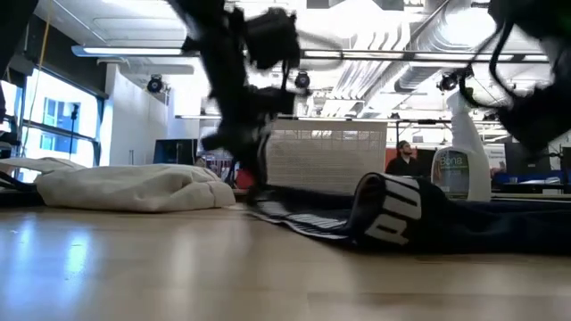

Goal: Fold laundry
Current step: Fold the blue underwear

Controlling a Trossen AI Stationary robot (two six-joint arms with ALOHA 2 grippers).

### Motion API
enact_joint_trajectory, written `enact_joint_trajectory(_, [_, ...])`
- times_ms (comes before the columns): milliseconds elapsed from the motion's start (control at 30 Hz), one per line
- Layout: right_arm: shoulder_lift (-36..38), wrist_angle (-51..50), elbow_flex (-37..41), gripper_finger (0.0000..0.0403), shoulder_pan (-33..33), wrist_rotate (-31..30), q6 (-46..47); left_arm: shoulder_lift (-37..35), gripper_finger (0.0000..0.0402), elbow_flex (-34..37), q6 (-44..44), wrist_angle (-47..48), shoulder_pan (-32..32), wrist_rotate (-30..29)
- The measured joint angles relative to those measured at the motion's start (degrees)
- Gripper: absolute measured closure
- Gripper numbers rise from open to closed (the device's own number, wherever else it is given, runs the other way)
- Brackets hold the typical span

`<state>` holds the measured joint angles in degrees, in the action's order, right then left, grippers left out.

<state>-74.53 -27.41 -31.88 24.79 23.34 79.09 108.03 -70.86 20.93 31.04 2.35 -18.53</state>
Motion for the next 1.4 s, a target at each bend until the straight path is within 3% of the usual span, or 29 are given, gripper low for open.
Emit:
enact_joint_trajectory(67, [0.3,-3.6,-3.7,0.0402,1.5,-0.6,0.5,-1.5,0.0377,-3.6,-0.3,4.0,0.4,-1.0])
enact_joint_trajectory(133, [0.3,-7.8,-7.7,0.0402,1.4,-3.6,-1.2,-3.3,0.0377,-6.2,-1.7,7.1,0.4,1.9])
enact_joint_trajectory(233, [0.4,-13.3,-11.1,0.0402,-0.9,-10.1,-4.1,-6.0,0.0377,-7.0,-5.3,7.5,0.5,14.8])
enact_joint_trajectory(367, [0.3,-10.6,-9.1,0.0402,-7.2,-17.0,-7.2,-6.5,0.0377,-6.9,-11.4,5.9,0.8,36.0])
enact_joint_trajectory(467, [0.1,-3.9,-5.8,0.0403,-13.4,-18.6,-11.6,-4.9,0.0377,-6.8,-16.0,5.9,-0.4,41.1])
enact_joint_trajectory(633, [0.3,-5.0,-5.6,0.0403,-19.4,-18.7,-15.6,-4.4,0.0386,-6.7,-22.9,5.6,-7.3,34.3])
enact_joint_trajectory(767, [0.3,-4.7,-5.9,0.0403,-18.0,-17.5,-19.4,-4.4,0.0399,-6.5,-36.1,3.3,-13.9,26.1])
enact_joint_trajectory(933, [0.3,-5.6,-5.7,0.0403,-13.0,-21.0,-23.6,-4.6,0.0399,0.1,-68.2,-8.4,-21.4,15.1])
enact_joint_trajectory(1033, [0.3,-6.8,-5.7,0.0403,-9.4,-22.4,-24.4,-4.8,0.0398,4.1,-89.9,-21.6,-24.7,11.4])
enact_joint_trajectory(1133, [0.3,-6.9,-5.7,0.0403,-5.5,-26.0,-26.9,-3.8,0.0391,6.3,-102.2,-34.4,-27.3,5.0])
enact_joint_trajectory(1300, [0.4,-7.4,-5.7,0.0403,-1.7,-30.5,-30.1,-0.4,0.0355,5.0,-118.3,-37.3,-29.4,7.1])
enact_joint_trajectory(1400, [0.4,-7.3,-5.7,0.0403,-0.6,-31.6,-30.2,2.3,0.032,4.8,-123.0,-39.0,-30.0,7.5])
